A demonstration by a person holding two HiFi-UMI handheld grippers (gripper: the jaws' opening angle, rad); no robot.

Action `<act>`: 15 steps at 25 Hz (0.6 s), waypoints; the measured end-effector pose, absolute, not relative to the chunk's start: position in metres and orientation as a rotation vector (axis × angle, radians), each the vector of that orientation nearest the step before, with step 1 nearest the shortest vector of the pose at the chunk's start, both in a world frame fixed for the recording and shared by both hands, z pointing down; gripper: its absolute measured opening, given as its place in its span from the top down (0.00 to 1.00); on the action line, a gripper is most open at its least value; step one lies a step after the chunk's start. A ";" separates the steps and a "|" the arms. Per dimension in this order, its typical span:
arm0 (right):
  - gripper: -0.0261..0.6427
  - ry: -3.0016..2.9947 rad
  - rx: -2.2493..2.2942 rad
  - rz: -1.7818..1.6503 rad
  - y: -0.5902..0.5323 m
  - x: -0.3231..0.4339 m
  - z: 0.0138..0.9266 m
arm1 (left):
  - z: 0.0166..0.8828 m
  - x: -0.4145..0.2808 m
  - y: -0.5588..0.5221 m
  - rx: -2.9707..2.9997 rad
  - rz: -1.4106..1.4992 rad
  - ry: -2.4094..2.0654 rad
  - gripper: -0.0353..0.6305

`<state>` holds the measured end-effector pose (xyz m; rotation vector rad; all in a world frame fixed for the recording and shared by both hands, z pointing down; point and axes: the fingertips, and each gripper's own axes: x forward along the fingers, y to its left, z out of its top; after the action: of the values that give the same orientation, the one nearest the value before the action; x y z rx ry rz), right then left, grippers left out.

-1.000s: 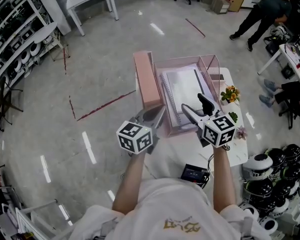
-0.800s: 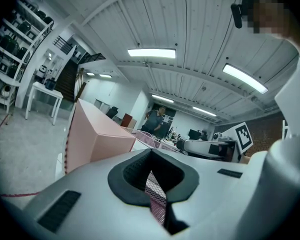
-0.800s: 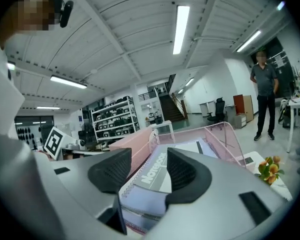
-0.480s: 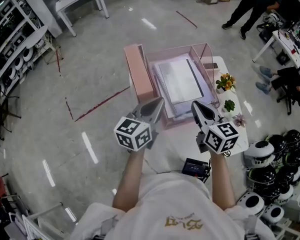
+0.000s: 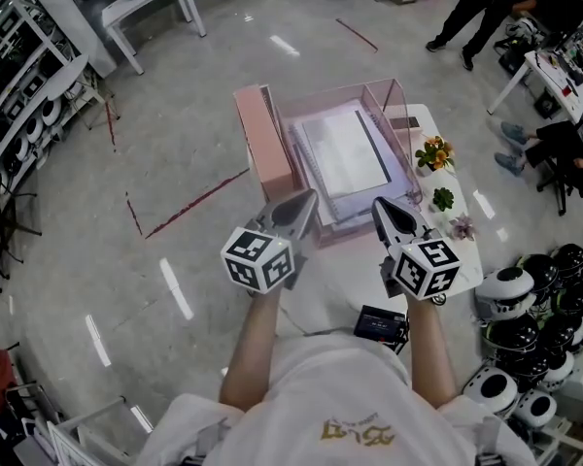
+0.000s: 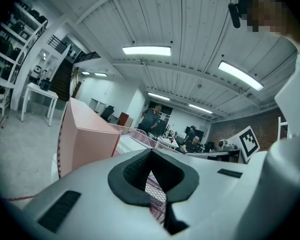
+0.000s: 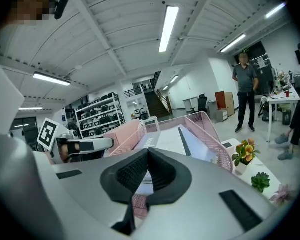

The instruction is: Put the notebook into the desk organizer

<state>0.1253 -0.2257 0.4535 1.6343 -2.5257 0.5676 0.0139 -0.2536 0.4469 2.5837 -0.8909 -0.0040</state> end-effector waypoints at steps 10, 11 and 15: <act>0.94 -2.496 1.637 0.502 -0.226 0.127 0.455 | 0.451 0.015 -0.253 2.580 -0.001 -0.896 0.92; 0.95 -2.493 1.637 0.496 -0.226 0.127 0.455 | 0.451 0.015 -0.254 2.579 0.000 -0.896 0.92; 0.95 -2.499 1.644 0.507 -0.226 0.128 0.455 | 0.452 0.015 -0.254 2.578 0.004 -0.896 0.92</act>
<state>0.1282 -0.2257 0.4552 1.6437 -2.4993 0.5066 0.0155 -0.2536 0.4522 2.5779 -0.8959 0.0037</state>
